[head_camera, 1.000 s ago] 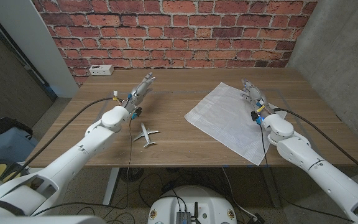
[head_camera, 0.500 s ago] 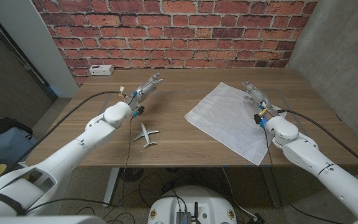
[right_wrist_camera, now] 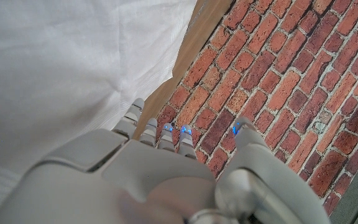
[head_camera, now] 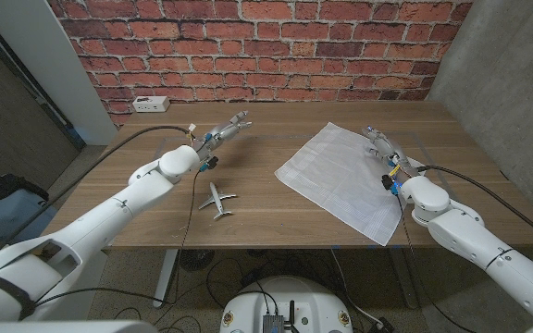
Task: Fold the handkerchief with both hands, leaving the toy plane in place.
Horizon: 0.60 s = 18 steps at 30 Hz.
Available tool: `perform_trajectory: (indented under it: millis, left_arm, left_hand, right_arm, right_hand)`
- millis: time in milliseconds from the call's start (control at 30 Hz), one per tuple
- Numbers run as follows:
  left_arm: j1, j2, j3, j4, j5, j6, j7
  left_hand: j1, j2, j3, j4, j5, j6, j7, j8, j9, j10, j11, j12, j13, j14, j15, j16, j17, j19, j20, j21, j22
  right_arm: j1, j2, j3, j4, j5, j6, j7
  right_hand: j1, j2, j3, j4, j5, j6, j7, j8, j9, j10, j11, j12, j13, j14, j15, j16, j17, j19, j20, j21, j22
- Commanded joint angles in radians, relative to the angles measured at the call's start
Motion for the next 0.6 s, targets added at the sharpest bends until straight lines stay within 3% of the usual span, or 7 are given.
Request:
perform_trajectory:
  millis: [33, 233, 267, 333, 600]
  left_arm:
    - [-0.029, 0.017, 0.037, -0.029, 0.089, 0.038, -0.017]
    - [-0.033, 0.029, 0.051, -0.06, 0.144, 0.064, -0.009]
    - [-0.034, 0.03, 0.053, -0.063, 0.15, 0.067, -0.011]
    - [-0.034, 0.034, 0.056, -0.073, 0.164, 0.073, -0.01]
    - [-0.033, 0.051, 0.069, -0.122, 0.227, 0.101, -0.009]
  left_hand:
    - [-0.001, 0.011, 0.004, -0.003, 0.004, -0.045, 0.009, 0.004, 0.003, -0.094, -0.002, 0.0, 0.005, -0.02, -0.005, 0.003, 0.004, -0.01, -0.001, -0.004, 0.005]
    - [0.001, 0.011, 0.005, -0.004, 0.004, -0.039, 0.012, 0.005, 0.003, -0.097, 0.004, -0.001, 0.005, -0.025, -0.006, 0.002, 0.004, -0.016, -0.001, -0.006, 0.005]
    - [0.002, 0.012, 0.005, -0.005, 0.004, -0.039, 0.012, 0.005, 0.003, -0.103, -0.01, -0.003, 0.005, -0.028, -0.005, 0.001, 0.004, -0.017, -0.001, -0.006, 0.005]
    - [0.003, 0.012, 0.006, -0.006, 0.004, -0.038, 0.011, 0.004, 0.003, -0.1, 0.003, -0.001, 0.005, -0.029, -0.006, 0.002, 0.004, -0.018, -0.001, -0.006, 0.005]
    - [0.005, 0.013, 0.007, -0.008, 0.003, -0.036, 0.011, 0.004, 0.004, -0.101, 0.003, -0.001, 0.005, -0.034, -0.006, 0.002, 0.004, -0.023, -0.003, -0.008, 0.005]
  right_arm:
    - [-0.048, -0.048, 0.016, -0.082, -0.028, -0.078, -0.048]
    - [-0.075, -0.063, 0.028, -0.114, -0.03, -0.106, -0.065]
    - [-0.08, -0.066, 0.03, -0.12, -0.029, -0.11, -0.067]
    - [-0.089, -0.073, 0.034, -0.131, -0.033, -0.118, -0.072]
    - [-0.127, -0.106, 0.049, -0.19, -0.05, -0.175, -0.102]
  right_hand:
    - [0.016, 0.003, 0.005, -0.005, -0.003, 0.006, -0.004, 0.006, 0.005, 0.009, 0.0, 0.008, 0.002, 0.006, 0.002, 0.006, 0.001, 0.003, 0.006, 0.004, 0.002]
    - [0.02, 0.006, 0.007, -0.008, -0.004, 0.007, -0.004, 0.005, 0.005, 0.011, 0.001, 0.008, 0.002, 0.006, 0.001, 0.006, 0.001, 0.003, 0.006, 0.004, 0.002]
    - [0.021, 0.007, 0.007, -0.008, -0.004, 0.007, -0.004, 0.005, 0.005, 0.011, 0.001, 0.008, 0.002, 0.007, 0.002, 0.006, 0.001, 0.003, 0.007, 0.004, 0.002]
    - [0.022, 0.008, 0.008, -0.009, -0.005, 0.007, -0.003, 0.005, 0.005, 0.011, 0.002, 0.008, 0.002, 0.008, 0.002, 0.006, 0.001, 0.003, 0.007, 0.004, 0.002]
    - [0.029, 0.012, 0.012, -0.012, -0.007, 0.008, -0.003, 0.004, 0.005, 0.013, 0.002, 0.008, 0.002, 0.008, -0.002, 0.006, 0.001, 0.003, 0.007, 0.004, 0.002]
